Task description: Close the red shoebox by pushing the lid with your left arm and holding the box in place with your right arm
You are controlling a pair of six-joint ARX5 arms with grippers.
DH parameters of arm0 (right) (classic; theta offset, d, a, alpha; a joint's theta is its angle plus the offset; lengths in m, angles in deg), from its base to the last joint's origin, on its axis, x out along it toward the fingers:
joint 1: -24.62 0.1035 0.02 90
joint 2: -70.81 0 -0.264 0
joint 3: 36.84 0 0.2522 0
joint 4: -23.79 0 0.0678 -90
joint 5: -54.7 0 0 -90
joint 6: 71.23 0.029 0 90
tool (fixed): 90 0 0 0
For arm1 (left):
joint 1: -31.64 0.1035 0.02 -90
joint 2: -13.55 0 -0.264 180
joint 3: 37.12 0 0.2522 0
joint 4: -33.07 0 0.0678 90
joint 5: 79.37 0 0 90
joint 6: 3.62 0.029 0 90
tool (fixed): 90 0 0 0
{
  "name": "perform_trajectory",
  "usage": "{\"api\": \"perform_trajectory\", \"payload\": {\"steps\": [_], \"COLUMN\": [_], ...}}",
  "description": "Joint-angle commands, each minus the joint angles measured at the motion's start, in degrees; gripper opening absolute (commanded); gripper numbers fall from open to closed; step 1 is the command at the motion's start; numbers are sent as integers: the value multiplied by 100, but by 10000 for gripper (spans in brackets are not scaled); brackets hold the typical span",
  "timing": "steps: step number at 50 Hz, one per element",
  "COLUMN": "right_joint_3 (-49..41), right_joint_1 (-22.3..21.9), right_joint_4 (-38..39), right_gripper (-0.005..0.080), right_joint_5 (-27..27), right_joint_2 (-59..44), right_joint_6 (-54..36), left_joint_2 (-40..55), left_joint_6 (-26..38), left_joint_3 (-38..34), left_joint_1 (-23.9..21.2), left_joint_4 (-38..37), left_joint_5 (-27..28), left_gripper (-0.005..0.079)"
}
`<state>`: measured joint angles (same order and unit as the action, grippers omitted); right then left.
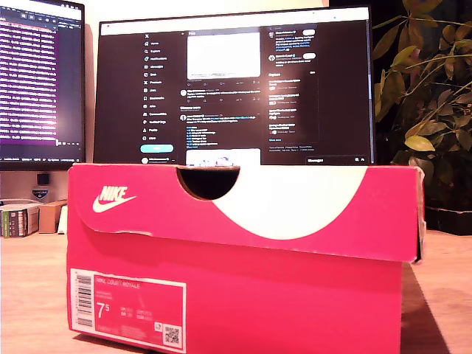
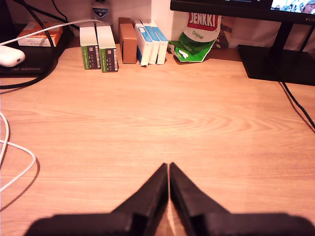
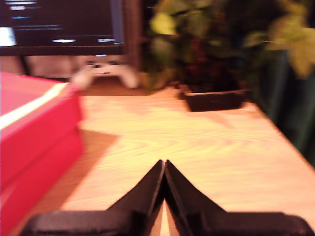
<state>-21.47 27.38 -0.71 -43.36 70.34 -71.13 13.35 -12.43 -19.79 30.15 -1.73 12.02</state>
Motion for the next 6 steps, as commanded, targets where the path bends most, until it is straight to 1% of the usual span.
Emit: {"api": "perform_trajectory", "payload": {"steps": [1,6], "right_joint_3": [-116,-116], "right_joint_1": [-24,-24], "right_joint_4": [59,59], "right_gripper": [-12,-12], "right_joint_5": [0,2], "right_joint_2": [37,37], "right_joint_6": [-4,-4], "left_joint_2": [-46,-46], "left_joint_6": [-17,-17], "left_joint_3": [-136,-136], "left_joint_1": [-17,-17], "left_joint_4": [-109,-109], "left_joint_5": [-11,-11], "left_gripper": [-19,-19]}}
